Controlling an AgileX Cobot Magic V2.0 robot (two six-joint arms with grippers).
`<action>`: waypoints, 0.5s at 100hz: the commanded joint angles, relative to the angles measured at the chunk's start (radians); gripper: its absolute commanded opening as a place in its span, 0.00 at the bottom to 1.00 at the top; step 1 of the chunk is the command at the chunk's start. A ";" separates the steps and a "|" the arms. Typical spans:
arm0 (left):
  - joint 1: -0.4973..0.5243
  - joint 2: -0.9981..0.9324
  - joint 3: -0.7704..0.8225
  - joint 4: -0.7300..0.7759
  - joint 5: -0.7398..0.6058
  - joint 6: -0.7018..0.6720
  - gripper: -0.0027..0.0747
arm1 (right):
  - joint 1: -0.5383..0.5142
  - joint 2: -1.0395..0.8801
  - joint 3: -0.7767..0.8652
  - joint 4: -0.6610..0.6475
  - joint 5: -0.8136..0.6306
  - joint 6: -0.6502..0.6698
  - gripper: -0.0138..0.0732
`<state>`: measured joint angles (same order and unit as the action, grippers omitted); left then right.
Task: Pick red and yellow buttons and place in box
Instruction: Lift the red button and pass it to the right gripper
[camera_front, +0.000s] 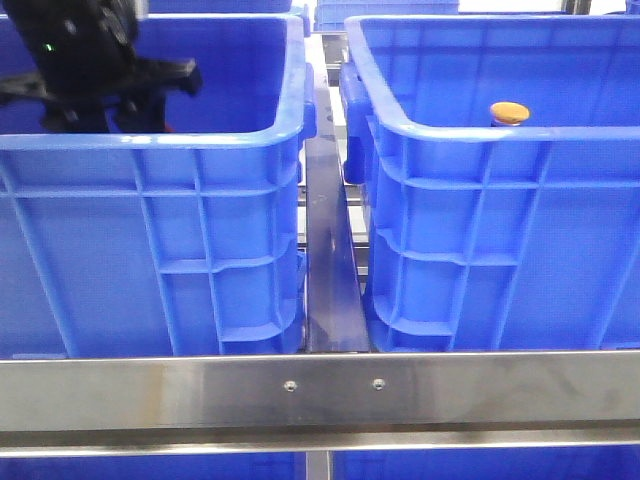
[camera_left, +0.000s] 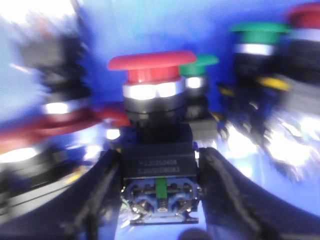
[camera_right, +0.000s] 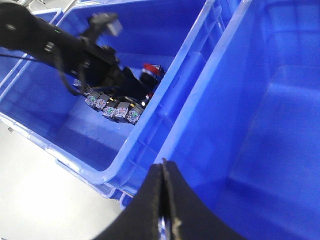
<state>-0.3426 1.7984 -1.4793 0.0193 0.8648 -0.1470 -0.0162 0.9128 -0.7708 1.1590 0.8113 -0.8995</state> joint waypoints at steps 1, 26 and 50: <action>-0.030 -0.110 -0.031 -0.006 -0.020 0.063 0.26 | -0.002 -0.016 -0.027 0.061 -0.016 -0.009 0.08; -0.123 -0.240 -0.031 -0.068 0.054 0.227 0.26 | -0.002 -0.016 -0.027 0.062 -0.014 -0.009 0.08; -0.229 -0.315 -0.031 -0.230 0.120 0.457 0.25 | -0.002 -0.015 -0.027 0.066 0.007 -0.009 0.16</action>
<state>-0.5340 1.5472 -1.4793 -0.1204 1.0021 0.2218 -0.0162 0.9128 -0.7708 1.1590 0.8113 -0.8995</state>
